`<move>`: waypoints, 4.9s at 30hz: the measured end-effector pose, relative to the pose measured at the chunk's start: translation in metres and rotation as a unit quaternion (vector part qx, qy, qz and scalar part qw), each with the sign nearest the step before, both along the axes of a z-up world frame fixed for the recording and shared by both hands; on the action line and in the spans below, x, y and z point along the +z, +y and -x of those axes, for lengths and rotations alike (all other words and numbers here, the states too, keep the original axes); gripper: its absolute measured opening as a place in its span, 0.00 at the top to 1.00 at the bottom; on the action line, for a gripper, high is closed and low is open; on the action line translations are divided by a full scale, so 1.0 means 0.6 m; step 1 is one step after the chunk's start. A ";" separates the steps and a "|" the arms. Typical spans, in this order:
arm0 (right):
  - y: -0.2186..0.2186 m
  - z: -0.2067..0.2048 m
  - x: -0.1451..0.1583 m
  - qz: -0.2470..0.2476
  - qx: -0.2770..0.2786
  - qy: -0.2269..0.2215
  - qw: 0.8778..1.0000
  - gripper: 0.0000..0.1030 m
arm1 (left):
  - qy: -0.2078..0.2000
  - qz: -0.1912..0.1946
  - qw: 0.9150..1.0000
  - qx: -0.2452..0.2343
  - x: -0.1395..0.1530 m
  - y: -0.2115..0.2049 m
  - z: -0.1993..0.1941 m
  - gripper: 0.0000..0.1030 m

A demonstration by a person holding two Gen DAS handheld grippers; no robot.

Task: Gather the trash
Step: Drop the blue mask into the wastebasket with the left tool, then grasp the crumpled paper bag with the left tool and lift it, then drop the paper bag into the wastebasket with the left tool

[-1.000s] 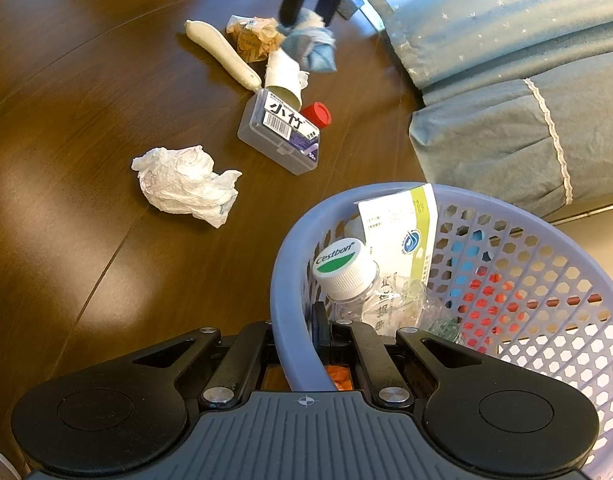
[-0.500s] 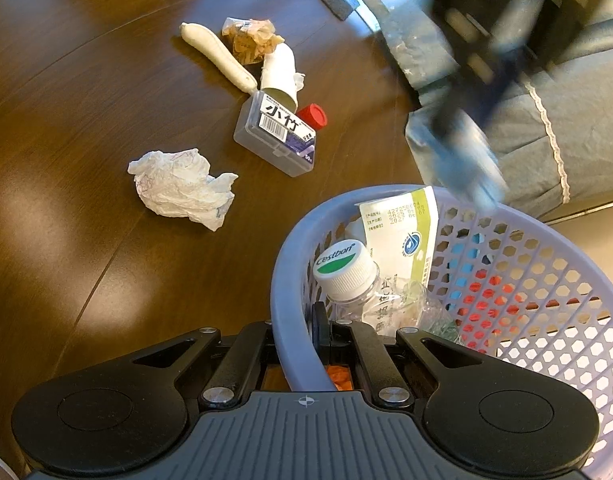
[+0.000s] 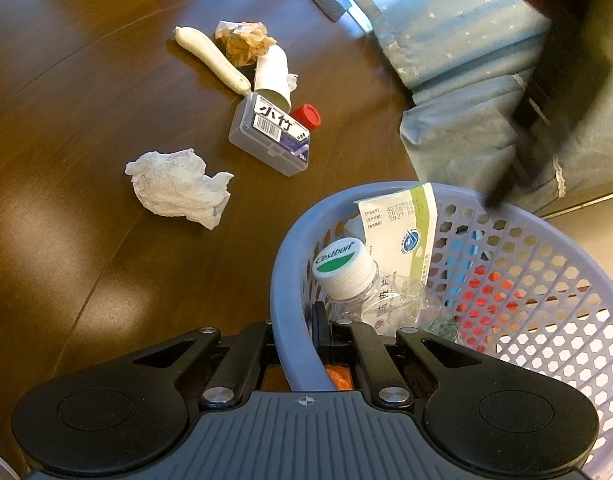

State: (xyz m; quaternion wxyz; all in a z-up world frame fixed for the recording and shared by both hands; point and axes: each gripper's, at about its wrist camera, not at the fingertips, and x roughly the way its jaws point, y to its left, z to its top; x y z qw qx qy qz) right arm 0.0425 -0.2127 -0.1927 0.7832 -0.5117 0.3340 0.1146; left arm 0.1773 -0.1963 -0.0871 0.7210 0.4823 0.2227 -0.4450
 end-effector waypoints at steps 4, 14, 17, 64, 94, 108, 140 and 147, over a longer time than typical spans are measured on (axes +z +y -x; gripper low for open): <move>-0.001 -0.001 0.001 -0.001 -0.001 0.000 1.000 1.00 | 0.032 -0.027 0.997 0.066 -0.029 0.080 0.000 0.65; 0.000 0.000 0.002 0.002 -0.004 0.004 1.000 1.00 | 0.112 -0.021 0.963 0.245 -0.079 0.280 -0.003 0.65; 0.003 -0.004 0.002 0.000 -0.008 0.004 1.000 1.00 | 0.120 -0.018 0.953 0.276 -0.098 0.304 -0.009 0.65; -0.001 -0.016 0.002 0.011 0.000 0.012 1.000 1.00 | 0.068 -0.123 0.975 0.170 -0.223 0.317 -0.027 0.69; -0.001 -0.018 0.005 0.005 -0.003 0.010 1.000 1.00 | 0.029 -0.123 0.984 0.126 -0.120 0.266 0.000 0.69; 0.002 -0.024 0.011 -0.002 -0.009 0.014 1.000 1.00 | 0.014 -0.100 0.991 0.089 -0.064 0.207 0.011 0.69; 0.004 -0.033 0.017 -0.011 -0.013 0.011 1.000 1.00 | -0.010 0.014 0.997 -0.074 0.007 -0.110 0.015 0.46; 0.004 -0.033 0.018 -0.017 -0.019 0.007 1.000 1.00 | -0.004 0.018 0.999 -0.028 0.022 -0.067 0.000 0.46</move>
